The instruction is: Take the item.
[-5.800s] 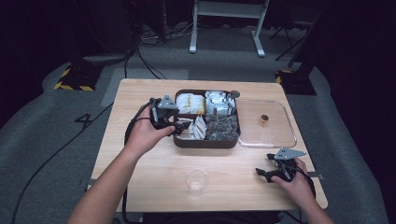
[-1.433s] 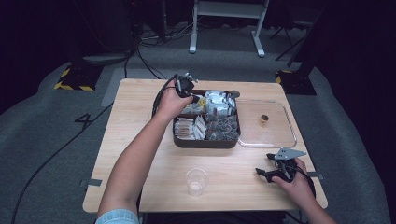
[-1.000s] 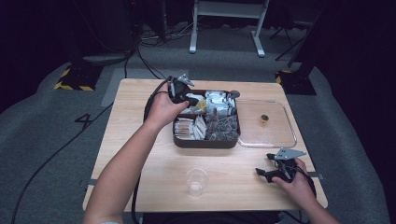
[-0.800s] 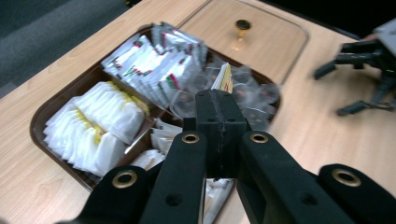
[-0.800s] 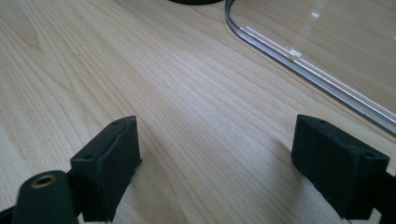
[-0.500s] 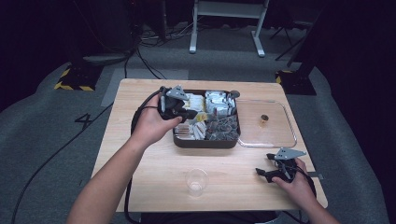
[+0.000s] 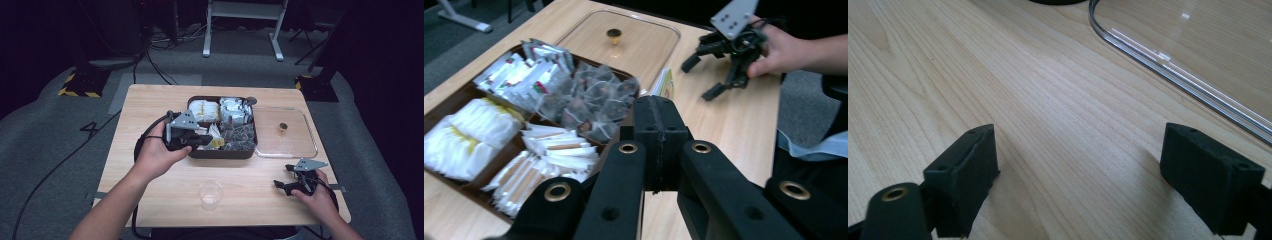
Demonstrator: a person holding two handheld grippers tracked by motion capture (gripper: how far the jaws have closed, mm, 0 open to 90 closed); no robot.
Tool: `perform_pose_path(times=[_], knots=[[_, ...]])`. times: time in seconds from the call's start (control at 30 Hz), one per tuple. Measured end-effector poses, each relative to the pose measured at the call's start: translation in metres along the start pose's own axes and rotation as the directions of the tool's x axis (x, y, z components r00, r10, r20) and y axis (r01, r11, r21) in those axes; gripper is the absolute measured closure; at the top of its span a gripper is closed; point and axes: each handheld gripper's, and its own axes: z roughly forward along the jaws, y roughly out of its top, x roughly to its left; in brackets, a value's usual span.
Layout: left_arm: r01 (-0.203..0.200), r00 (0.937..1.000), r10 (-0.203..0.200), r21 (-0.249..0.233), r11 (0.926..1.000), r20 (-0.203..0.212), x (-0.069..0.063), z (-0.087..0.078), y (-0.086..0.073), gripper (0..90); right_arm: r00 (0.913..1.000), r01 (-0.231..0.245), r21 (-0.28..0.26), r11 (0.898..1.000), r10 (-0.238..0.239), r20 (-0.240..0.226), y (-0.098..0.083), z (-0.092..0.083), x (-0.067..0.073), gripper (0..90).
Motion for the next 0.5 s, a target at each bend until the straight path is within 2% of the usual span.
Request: perform_pose_path(times=[0.13, 0.2, 0.5], knots=[[-0.016, 0.9996, 0.016, -0.016, 0.9998, 0.023, -0.014, 0.004, -0.010, 90.0, 1.0000, 0.000, 0.000, 1.000, 0.000, 0.000, 0.000, 0.000, 0.000, 15.6], [-0.026, 0.9992, 0.026, -0.008, 0.9996, 0.029, -0.019, 0.007, -0.015, 90.0, 1.0000, 0.000, 0.000, 1.000, 0.000, 0.000, 0.000, 0.000, 0.000, 15.6], [-0.033, 0.9964, 0.034, -0.019, 0.9993, 0.077, -0.033, 0.013, -0.038, 90.0, 1.0000, 0.000, 0.000, 1.000, 0.000, 0.000, 0.000, 0.000, 0.000, 15.6]])
